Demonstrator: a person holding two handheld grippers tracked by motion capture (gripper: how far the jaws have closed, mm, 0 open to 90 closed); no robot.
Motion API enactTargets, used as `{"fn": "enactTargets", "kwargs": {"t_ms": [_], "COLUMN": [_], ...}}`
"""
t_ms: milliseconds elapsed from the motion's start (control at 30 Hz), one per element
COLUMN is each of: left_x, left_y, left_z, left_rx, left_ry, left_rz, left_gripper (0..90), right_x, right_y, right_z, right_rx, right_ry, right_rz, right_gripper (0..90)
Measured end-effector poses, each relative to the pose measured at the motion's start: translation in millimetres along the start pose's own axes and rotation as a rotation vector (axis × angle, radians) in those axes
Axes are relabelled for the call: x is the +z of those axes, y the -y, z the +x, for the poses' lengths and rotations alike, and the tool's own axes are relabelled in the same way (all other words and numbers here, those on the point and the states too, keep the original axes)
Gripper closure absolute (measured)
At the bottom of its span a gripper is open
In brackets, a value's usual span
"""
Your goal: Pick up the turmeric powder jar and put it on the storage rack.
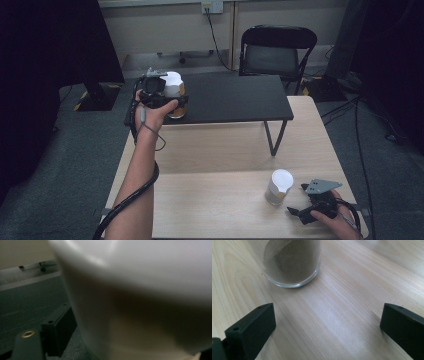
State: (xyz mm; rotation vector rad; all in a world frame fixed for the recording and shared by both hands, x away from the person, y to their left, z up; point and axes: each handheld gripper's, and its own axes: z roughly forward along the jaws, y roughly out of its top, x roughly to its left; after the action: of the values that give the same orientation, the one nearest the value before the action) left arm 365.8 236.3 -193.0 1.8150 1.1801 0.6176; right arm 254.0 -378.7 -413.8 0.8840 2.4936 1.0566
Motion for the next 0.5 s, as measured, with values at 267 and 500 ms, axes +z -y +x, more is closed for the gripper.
{"fn": "enactTargets", "kwargs": {"t_ms": [267, 500], "left_x": [-4.1, -6.9], "left_y": [8.0, 14.2], "left_z": [0.7, -0.6], "left_rx": [-0.006, 0.004], "left_ry": [0.004, 0.014], "left_rz": [-0.015, -0.018], "left_gripper": [7.2, 4.6], "right_x": [0.1, 0.1], "right_y": [0.2, 0.2], "right_z": [0.1, 0.1], "right_rx": [0.000, 0.001], "right_ry": [0.000, 0.000], "right_rz": [-0.001, -0.001], "right_gripper": [0.0, 0.0]}}
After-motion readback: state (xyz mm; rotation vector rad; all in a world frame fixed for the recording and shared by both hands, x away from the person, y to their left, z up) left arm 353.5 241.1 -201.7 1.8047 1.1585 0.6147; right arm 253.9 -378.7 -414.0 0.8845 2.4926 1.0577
